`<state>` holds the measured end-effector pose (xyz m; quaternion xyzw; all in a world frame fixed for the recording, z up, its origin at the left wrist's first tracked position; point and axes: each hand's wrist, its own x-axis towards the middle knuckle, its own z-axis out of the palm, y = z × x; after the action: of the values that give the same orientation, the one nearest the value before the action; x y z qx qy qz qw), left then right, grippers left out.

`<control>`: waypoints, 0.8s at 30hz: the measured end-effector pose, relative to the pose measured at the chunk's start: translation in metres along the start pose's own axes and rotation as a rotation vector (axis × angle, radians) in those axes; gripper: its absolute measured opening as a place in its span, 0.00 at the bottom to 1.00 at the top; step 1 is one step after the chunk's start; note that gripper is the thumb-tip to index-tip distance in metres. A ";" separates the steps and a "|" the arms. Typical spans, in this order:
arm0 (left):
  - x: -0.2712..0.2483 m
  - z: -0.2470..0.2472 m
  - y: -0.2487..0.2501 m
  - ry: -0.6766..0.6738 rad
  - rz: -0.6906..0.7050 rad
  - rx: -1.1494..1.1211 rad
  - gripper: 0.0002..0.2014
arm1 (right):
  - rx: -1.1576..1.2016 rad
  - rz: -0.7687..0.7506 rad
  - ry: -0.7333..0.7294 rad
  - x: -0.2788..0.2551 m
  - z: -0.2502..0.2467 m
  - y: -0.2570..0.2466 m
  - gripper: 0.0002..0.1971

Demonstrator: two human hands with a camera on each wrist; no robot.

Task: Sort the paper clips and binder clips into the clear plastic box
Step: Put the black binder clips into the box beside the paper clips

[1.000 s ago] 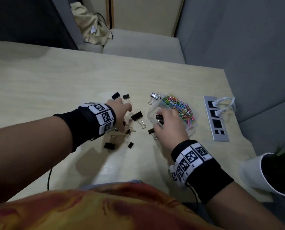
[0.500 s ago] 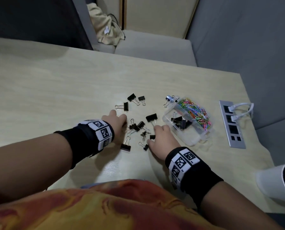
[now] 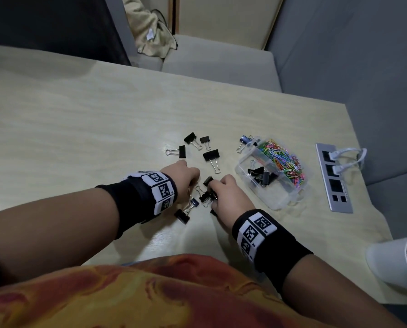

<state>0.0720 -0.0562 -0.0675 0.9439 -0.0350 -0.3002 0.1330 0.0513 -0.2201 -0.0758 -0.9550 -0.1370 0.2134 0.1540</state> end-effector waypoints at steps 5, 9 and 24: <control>0.005 -0.004 0.001 0.061 0.012 -0.029 0.20 | 0.174 0.079 0.053 -0.002 -0.015 0.010 0.14; 0.008 -0.019 0.017 0.131 0.042 -0.034 0.22 | 0.281 0.083 0.133 -0.010 -0.035 0.020 0.13; 0.043 -0.038 0.124 0.324 0.315 -0.210 0.19 | 0.342 0.377 0.305 -0.025 -0.076 0.091 0.17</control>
<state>0.1312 -0.1734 -0.0276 0.9436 -0.1284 -0.1224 0.2794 0.0818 -0.3298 -0.0336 -0.9448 0.1053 0.1122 0.2892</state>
